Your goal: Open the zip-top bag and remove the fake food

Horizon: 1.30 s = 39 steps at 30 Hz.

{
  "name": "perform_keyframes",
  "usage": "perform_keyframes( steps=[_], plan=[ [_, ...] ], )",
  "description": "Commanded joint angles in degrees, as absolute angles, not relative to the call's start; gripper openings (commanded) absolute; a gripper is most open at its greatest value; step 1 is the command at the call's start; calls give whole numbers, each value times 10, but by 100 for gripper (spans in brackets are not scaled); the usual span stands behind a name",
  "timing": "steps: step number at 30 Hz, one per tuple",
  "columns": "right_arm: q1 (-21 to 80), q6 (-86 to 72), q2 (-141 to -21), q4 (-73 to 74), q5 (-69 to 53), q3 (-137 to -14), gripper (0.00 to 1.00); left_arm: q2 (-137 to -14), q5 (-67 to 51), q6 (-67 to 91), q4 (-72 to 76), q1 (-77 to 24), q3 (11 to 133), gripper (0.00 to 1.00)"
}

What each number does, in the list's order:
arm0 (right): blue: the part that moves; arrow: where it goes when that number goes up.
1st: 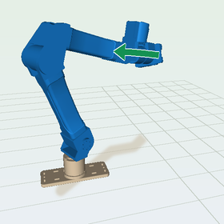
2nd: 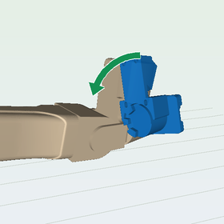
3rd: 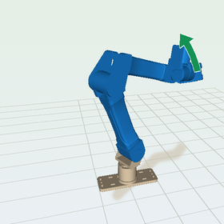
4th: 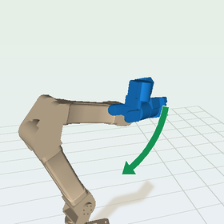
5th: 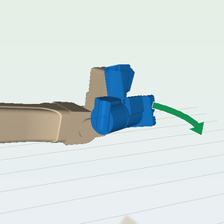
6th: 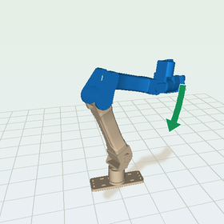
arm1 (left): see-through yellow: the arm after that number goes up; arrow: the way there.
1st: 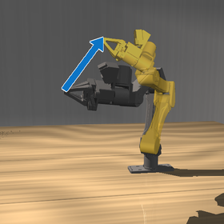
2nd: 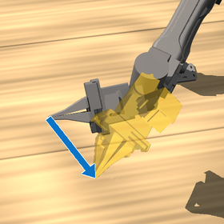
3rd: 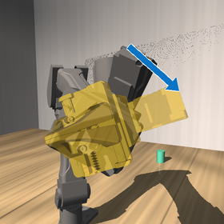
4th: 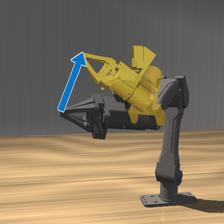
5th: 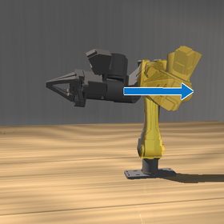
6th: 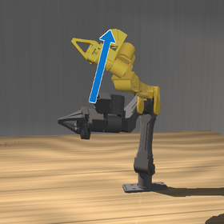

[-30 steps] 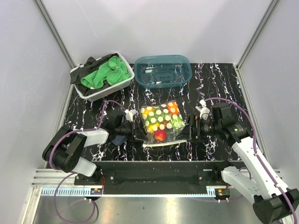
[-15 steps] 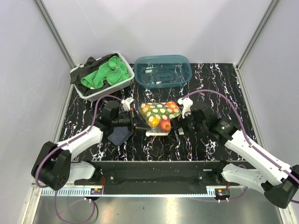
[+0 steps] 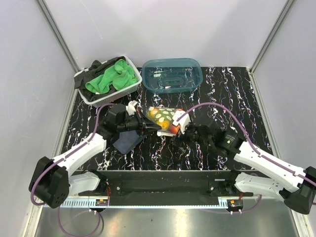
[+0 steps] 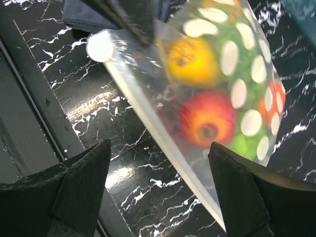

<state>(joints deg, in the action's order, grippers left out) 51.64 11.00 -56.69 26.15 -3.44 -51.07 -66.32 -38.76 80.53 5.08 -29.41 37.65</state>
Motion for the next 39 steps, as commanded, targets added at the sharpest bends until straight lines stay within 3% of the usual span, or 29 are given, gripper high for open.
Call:
perform_keyframes(
  steps=[1,7,10,14,15,17,18,22,24,26,31,39],
  plan=[
    [555,159,-568,185,23,-503,85,-649,-356,867,62,-310,425,0],
    [566,179,-587,135,68,-497,61,-662,-340,888,60,-326,458,0],
    [566,181,-590,125,91,-503,44,-664,-331,892,51,-331,467,0],
    [566,180,-585,114,97,-501,30,-658,-310,905,47,-342,466,0],
    [566,176,-582,113,104,-503,15,-660,-309,904,47,-342,468,0],
    [566,170,-576,119,113,-507,2,-664,-313,893,45,-343,475,0],
    [565,159,-568,121,118,-509,0,-664,-313,885,44,-343,476,0],
    [565,122,-557,171,110,-531,0,-659,-302,766,-19,-343,504,23],
    [565,92,-560,217,88,-554,0,-647,-290,701,-60,-343,505,42],
    [565,63,-555,235,77,-562,0,-636,-280,662,-94,-342,501,51],
    [557,18,-538,276,32,-577,0,-592,-237,517,-136,-342,499,64],
    [488,-21,-555,339,-90,-631,0,-517,-231,283,-101,-345,484,68]
  ],
)
